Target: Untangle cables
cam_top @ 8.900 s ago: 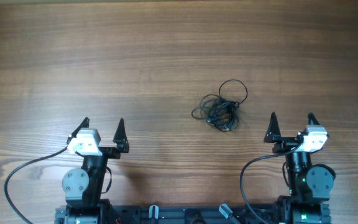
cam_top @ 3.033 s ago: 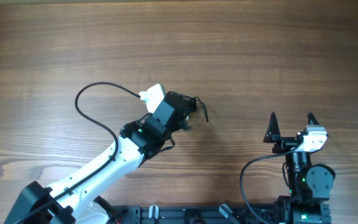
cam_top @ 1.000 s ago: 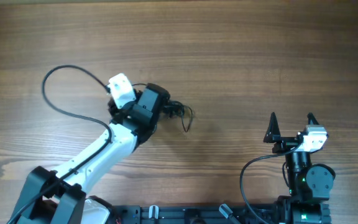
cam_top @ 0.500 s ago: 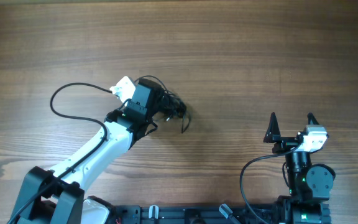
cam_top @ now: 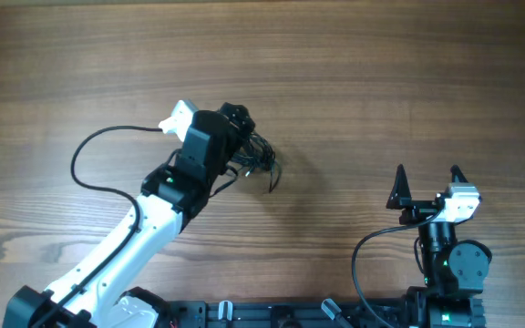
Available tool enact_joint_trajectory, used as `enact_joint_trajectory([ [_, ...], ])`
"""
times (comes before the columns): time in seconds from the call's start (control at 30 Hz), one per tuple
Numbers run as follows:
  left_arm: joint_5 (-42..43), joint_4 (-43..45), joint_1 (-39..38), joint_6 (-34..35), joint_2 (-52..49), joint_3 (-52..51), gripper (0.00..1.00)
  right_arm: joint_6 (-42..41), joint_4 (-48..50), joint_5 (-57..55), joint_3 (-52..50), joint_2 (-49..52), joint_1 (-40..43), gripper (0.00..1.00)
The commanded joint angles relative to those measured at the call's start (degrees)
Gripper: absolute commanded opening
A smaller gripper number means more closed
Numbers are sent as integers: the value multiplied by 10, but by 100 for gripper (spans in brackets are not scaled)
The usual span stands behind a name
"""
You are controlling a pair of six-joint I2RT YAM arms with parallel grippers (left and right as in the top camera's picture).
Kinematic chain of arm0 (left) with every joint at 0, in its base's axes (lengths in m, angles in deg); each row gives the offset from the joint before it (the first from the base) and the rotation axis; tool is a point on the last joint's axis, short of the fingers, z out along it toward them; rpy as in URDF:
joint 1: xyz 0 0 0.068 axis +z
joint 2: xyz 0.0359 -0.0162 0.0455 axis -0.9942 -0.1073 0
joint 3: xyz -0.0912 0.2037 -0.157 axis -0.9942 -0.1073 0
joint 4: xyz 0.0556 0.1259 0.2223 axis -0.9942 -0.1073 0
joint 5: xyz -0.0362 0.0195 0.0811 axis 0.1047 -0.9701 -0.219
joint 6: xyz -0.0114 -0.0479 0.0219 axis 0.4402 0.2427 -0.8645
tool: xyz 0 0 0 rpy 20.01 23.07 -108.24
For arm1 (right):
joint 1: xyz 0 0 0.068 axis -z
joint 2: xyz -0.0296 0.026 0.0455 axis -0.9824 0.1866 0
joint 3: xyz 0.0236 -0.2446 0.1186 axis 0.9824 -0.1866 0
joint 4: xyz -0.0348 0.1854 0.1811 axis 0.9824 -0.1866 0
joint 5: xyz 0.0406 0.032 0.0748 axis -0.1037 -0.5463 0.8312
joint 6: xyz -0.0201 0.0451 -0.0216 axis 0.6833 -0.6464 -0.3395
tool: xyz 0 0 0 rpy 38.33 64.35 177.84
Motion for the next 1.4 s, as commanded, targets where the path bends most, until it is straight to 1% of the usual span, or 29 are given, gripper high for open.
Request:
enact_joint_trajectory([
  [0.0,11,39,-28,-12,-57,5,100,6,2,5,-1,0,-1,100],
  [0.17,13,112,-49,-14,-120,5,98,6,2,5,-1,0,-1,100],
  [0.3,14,146,-53,-14,-152,5,90,6,2,5,-1,0,-1,100],
  [0.5,20,216,-54,-14,-212,5,89,6,2,5,-1,0,-1,100],
  [0.57,22,257,-59,-14,-243,5,79,6,2,5,-1,0,-1,100],
  [0.63,22,280,-63,-14,-265,5,62,7,2,5,-1,0,-1,100],
  [0.7,22,290,-63,-14,-271,5,32,6,2,5,-1,0,-1,100],
  [0.77,17,300,-60,-14,-268,5,9,6,2,5,-1,0,-1,100],
  [0.8,17,304,-57,-14,-266,5,4,6,2,5,-1,0,-1,99],
  [0.97,28,303,-45,-8,-210,5,4,6,2,5,-1,0,-1,100],
  [1.0,28,302,-45,14,-196,5,4,6,2,5,-1,0,-1,100],
  [1.1,18,302,-45,138,-160,5,4,6,2,5,-1,0,-1,100],
  [1.17,15,303,-52,269,-145,5,4,6,2,5,-1,0,-1,100],
  [1.27,15,296,-74,401,-144,5,4,6,2,5,-1,0,-1,100],
  [1.37,15,260,-102,537,-144,5,4,6,2,5,-1,0,-1,100],
])
